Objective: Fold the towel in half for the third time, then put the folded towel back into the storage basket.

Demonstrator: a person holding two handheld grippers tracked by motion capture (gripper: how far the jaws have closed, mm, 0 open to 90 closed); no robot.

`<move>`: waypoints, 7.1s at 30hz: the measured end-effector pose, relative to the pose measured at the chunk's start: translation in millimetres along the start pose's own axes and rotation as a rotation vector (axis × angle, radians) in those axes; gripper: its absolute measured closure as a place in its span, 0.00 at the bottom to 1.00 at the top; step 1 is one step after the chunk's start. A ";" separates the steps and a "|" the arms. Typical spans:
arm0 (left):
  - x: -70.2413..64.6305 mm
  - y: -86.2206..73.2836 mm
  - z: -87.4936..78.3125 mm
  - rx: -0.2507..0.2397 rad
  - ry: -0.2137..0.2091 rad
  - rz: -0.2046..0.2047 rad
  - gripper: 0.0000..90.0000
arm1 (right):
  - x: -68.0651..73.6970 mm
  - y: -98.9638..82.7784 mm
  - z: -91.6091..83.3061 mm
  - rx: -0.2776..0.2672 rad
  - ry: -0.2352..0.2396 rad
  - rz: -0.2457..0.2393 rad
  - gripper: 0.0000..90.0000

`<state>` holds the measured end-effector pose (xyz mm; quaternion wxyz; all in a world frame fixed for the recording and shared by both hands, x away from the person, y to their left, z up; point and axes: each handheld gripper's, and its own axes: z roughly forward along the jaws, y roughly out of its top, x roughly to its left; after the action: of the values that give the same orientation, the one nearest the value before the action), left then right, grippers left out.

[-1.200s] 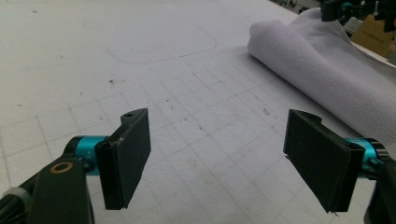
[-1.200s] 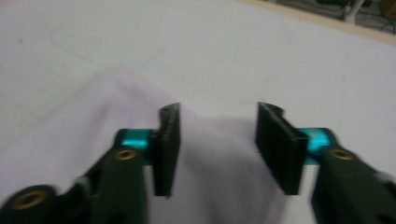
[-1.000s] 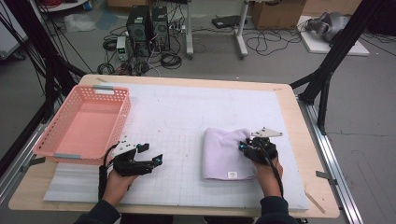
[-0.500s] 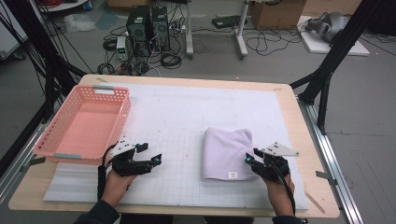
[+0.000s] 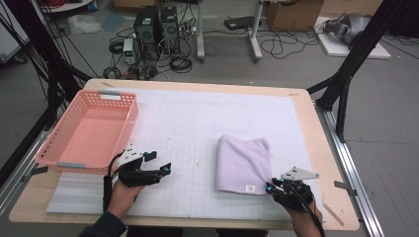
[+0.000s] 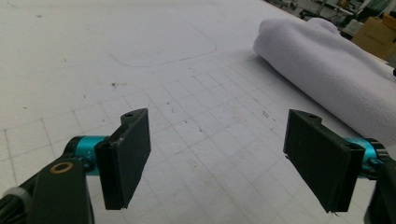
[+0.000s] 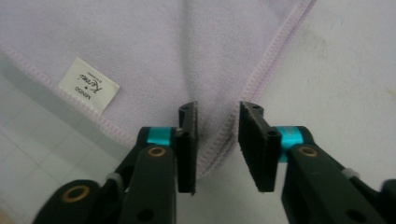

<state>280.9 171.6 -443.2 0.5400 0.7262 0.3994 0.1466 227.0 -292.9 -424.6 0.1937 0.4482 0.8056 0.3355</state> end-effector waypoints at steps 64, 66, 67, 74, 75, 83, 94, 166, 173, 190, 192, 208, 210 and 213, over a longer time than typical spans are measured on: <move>2.4 5.5 -14.9 -0.075 -0.014 0.023 0.20 | -29.5 -7.2 -26.7 -0.320 -0.097 0.069 0.22; 2.4 5.7 -15.3 -0.077 -0.015 0.017 0.20 | -29.7 -7.7 -26.9 -0.317 -0.096 0.073 0.21; 2.3 5.7 -15.3 -0.077 -0.016 0.017 0.20 | -30.2 -8.1 -27.1 -0.319 -0.101 0.068 0.21; -0.6 5.2 -14.1 -0.065 -0.014 0.035 0.20 | -31.2 -10.1 -27.2 -0.305 -0.110 0.069 0.21; -1.1 5.1 -14.0 -0.067 -0.006 0.038 0.20 | -30.6 -9.9 -27.0 -0.302 -0.107 0.070 0.21; -2.3 5.0 -10.4 -0.063 0.028 0.056 0.17 | -31.3 -9.8 -24.4 -0.291 -0.108 0.062 0.21; -4.6 10.2 7.6 -0.001 -0.056 0.063 0.28 | -29.7 -9.5 -23.5 -0.284 -0.099 0.065 0.21; -39.2 48.0 90.2 0.122 -0.295 -0.045 0.82 | -29.1 -8.7 -16.3 -0.267 -0.079 0.059 0.21; -27.2 52.3 69.7 0.054 -0.294 0.006 0.82 | -26.5 -7.3 -14.4 -0.265 -0.075 0.049 0.21; -12.2 81.0 25.7 -0.090 -0.314 0.154 0.83 | -24.1 -4.8 -12.3 -0.260 -0.070 0.036 0.21; -11.0 86.5 20.5 -0.097 -0.315 0.171 0.83 | -23.8 -4.5 -12.2 -0.259 -0.074 0.034 0.21; 17.4 118.3 -23.7 -0.184 -0.326 0.273 0.83 | -23.8 -4.2 -12.0 -0.260 -0.078 0.040 0.21; 25.1 122.4 -30.9 -0.197 -0.333 0.290 0.83 | -24.2 -3.7 -11.4 -0.263 -0.080 0.028 0.21; 36.0 128.0 -42.5 -0.215 -0.327 0.302 0.83 | -23.5 -3.0 -11.4 -0.264 -0.078 0.033 0.21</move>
<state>330.5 214.1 -319.7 0.6436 0.7301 0.1757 0.1479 230.6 -318.3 -418.5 0.2766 0.4446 0.7390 0.4240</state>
